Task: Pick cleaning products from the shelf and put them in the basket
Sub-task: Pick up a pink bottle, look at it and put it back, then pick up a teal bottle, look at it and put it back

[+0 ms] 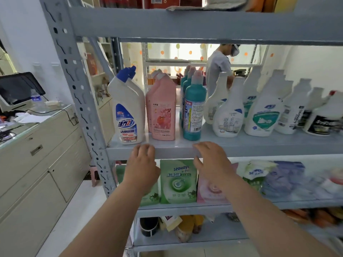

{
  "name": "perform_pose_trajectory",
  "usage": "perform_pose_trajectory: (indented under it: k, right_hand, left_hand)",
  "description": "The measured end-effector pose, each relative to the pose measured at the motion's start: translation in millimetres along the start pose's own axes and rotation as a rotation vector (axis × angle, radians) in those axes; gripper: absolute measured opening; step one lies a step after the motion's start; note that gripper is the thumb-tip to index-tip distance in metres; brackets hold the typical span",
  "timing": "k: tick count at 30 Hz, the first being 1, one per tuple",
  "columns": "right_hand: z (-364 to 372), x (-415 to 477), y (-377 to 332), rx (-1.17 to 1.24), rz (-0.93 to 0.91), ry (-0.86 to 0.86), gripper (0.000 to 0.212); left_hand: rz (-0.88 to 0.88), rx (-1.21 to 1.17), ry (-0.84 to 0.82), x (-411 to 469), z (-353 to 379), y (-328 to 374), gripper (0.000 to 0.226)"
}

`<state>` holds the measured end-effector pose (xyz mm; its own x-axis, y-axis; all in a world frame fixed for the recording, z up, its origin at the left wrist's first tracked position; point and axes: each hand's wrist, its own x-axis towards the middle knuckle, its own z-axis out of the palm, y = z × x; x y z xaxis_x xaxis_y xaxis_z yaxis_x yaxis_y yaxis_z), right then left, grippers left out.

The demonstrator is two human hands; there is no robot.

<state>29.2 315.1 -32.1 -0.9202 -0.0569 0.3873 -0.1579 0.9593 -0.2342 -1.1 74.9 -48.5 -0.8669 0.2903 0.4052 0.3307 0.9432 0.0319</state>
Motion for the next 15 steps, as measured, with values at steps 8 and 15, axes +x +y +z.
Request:
perform_pose_trajectory:
  k: [8,15]
  right_hand:
    - [-12,-2,95,-0.045,-0.067,0.117,0.044]
    - [13,-7,119,-0.081,-0.150,0.086,0.069]
  left_hand:
    - [-0.193,-0.486,0.128,41,-16,90,0.063]
    - [-0.400,-0.734,0.226,103,3,155,0.104]
